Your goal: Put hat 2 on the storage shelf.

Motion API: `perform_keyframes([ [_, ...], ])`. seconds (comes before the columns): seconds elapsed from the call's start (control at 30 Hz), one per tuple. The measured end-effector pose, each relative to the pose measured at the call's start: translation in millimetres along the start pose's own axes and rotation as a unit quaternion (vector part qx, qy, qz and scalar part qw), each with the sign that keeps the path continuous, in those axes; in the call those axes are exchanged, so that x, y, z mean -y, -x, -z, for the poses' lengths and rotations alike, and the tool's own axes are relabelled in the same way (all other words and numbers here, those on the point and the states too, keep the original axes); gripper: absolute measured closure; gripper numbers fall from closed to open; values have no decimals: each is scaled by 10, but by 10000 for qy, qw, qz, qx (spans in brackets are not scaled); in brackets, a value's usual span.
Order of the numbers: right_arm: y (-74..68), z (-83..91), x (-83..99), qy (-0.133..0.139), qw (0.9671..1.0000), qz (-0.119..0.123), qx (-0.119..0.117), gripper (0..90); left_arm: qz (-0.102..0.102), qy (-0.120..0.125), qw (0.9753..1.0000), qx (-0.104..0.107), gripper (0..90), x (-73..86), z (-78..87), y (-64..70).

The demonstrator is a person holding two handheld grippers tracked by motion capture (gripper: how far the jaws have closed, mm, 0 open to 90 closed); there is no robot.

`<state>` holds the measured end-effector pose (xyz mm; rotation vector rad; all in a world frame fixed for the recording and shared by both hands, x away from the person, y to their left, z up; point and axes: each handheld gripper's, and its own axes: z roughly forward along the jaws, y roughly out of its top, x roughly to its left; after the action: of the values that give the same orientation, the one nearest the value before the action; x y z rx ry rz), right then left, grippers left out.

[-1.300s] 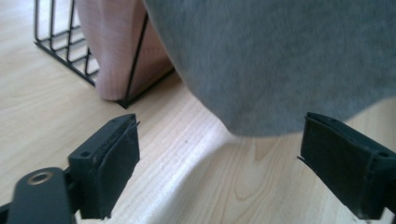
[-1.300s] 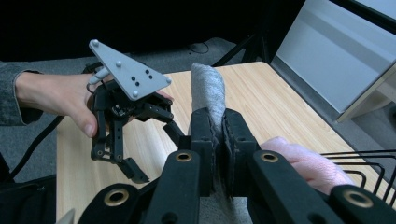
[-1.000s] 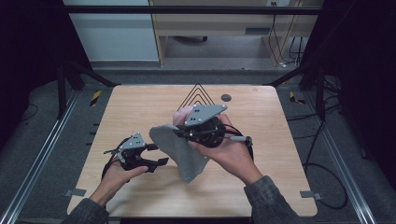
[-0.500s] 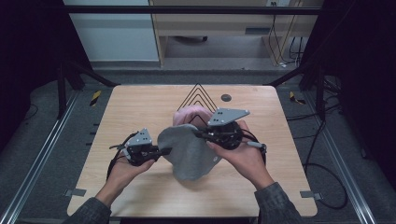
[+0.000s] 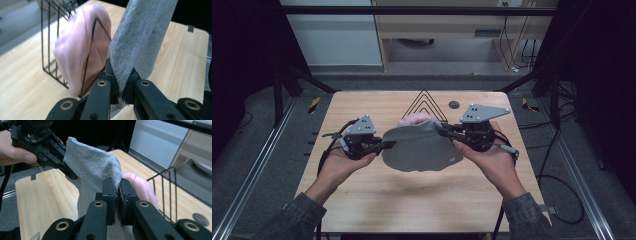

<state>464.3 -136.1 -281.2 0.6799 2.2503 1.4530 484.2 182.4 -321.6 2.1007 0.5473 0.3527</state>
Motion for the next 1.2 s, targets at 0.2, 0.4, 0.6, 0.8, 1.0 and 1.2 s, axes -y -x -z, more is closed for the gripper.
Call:
perform_keyframes([
  [0.2, 70, 140, -219, 167, 9998, -9, 117, 848, -86, 11, 9999, -91, 859, -291, 94, -37],
  [0.4, 150, 200, -394, 393, 9990, -81, 213, 849, -118, 196, 9995, -228, 859, -519, 157, -93],
  [0.6, 203, 277, -613, 653, 9970, -48, 417, 849, -161, 330, 9987, -350, 860, -667, 273, -115],
  [0.8, 327, 240, -724, 743, 9957, -92, 551, 849, -175, 440, 9980, -419, 862, -890, 293, -211],
  [1.0, 536, 223, -797, 927, 9936, -253, 598, 849, -313, 400, 9975, -488, 862, -1075, 267, -276],
  [1.2, 712, 152, -834, 1122, 9902, -414, 717, 849, -321, 520, 9963, -611, 862, -1213, 189, -408],
])
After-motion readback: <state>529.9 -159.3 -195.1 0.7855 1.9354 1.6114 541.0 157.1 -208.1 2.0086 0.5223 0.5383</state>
